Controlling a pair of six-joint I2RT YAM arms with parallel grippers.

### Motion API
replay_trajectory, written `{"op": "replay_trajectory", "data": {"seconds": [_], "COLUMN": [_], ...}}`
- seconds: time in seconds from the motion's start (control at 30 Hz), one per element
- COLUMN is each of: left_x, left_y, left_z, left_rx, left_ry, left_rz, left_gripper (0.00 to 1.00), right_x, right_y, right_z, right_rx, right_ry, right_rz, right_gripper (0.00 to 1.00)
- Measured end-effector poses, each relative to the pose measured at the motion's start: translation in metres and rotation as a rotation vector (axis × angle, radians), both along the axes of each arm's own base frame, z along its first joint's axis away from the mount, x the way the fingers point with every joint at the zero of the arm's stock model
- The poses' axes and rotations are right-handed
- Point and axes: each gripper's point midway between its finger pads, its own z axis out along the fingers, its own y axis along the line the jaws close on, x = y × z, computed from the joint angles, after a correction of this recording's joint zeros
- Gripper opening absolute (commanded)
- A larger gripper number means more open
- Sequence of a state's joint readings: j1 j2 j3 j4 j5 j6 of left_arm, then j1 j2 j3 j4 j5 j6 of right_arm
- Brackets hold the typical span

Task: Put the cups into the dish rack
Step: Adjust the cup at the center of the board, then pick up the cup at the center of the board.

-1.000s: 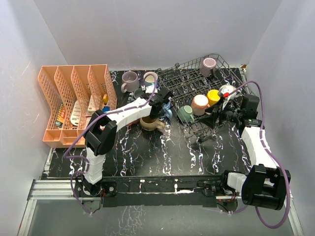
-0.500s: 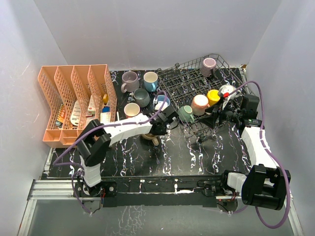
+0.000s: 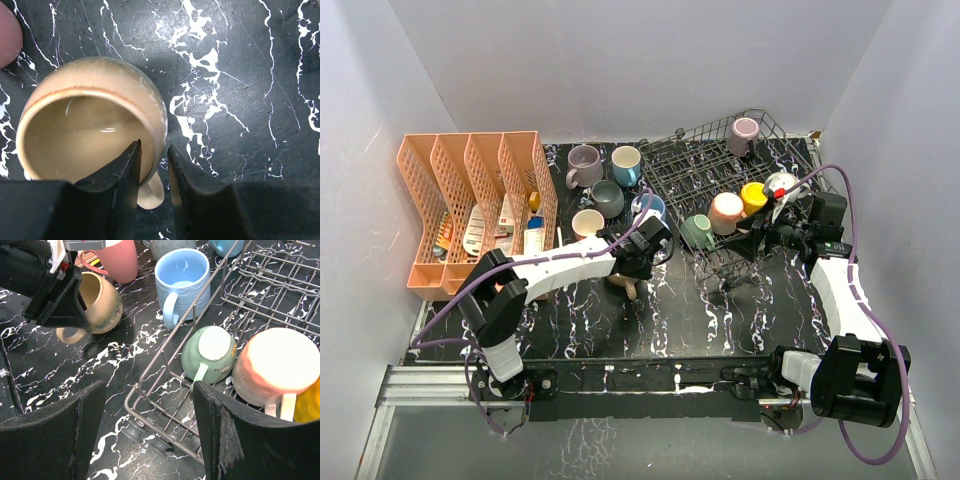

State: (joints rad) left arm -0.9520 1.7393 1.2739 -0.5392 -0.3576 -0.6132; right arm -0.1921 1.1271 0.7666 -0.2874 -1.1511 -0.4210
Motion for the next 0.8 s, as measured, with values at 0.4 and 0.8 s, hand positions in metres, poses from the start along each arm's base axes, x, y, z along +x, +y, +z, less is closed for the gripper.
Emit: {"op": "replay_trajectory", "data": {"seconds": [0.4, 0.8], "left_x": [0.002, 0.026], "left_y": [-0.005, -0.019], "left_z": [0.019, 0.051], "left_rx": [-0.017, -0.153], "left_ry": [-0.04, -0.021], "left_rz": [-0.105, -0.16], "left_gripper": [0.57, 0.38], "right_x": [0.0, 0.0], "right_y": [0.0, 0.0], "right_z": [0.0, 0.0], "right_rx": [0.0, 0.0], "right_ry": [0.0, 0.0], "right_rz": [0.0, 0.0], "right_gripper": [0.72, 0.72]}}
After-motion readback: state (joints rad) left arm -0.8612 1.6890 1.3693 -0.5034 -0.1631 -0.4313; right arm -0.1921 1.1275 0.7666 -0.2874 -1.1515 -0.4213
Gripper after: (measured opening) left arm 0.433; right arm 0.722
